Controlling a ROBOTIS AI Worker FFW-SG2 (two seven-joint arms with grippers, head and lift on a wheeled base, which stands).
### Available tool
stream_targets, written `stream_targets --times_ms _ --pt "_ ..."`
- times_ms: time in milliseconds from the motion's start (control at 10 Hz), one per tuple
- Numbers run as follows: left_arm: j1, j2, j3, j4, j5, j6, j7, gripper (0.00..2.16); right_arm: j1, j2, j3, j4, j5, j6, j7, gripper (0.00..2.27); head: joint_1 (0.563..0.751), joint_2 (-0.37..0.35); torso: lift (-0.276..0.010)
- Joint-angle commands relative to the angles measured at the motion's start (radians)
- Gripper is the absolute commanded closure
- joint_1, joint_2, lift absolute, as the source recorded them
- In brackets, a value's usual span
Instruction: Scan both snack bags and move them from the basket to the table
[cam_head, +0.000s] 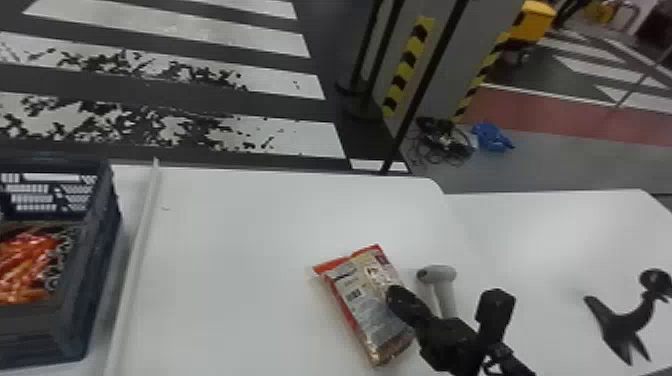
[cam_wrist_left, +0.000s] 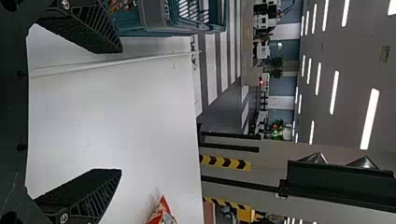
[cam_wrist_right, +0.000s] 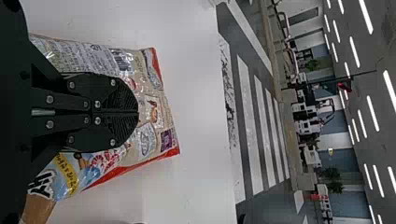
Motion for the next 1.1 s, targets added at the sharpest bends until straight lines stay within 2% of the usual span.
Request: stream_targets --times_ms 0,400,600,700,1000 --pt "-0.005 0.0 0.001 0.001 0.008 0.0 -0.002 0.08 0.007 0.001 0.006 0.012 0.0 -0.016 -0.005 2.26 0.695 -0.346 -0.098" --pt "-0.007 0.008 0.01 -0.003 0.017 0.006 -0.005 0.08 0.017 0.037 0.026 0.019 -0.021 -0.032 -0.025 2.26 0.695 -0.326 -0.098" --pt "-0.018 0.017 0.012 -0.002 0.029 0.021 -0.012 0.08 0.039 0.066 0.028 0.001 -0.035 -0.026 -0.039 2.26 0.695 -0.31 -0.098" --pt "-0.027 0.028 0.012 -0.002 0.041 0.025 -0.012 0.08 0.042 0.074 0.028 -0.001 -0.04 -0.029 -0.04 2.26 0.695 -0.304 -0.098" --pt "-0.025 0.043 0.026 0.001 0.06 0.021 -0.015 0.08 0.045 0.074 0.043 -0.002 -0.04 -0.029 -0.054 2.26 0.695 -0.289 -0.098"
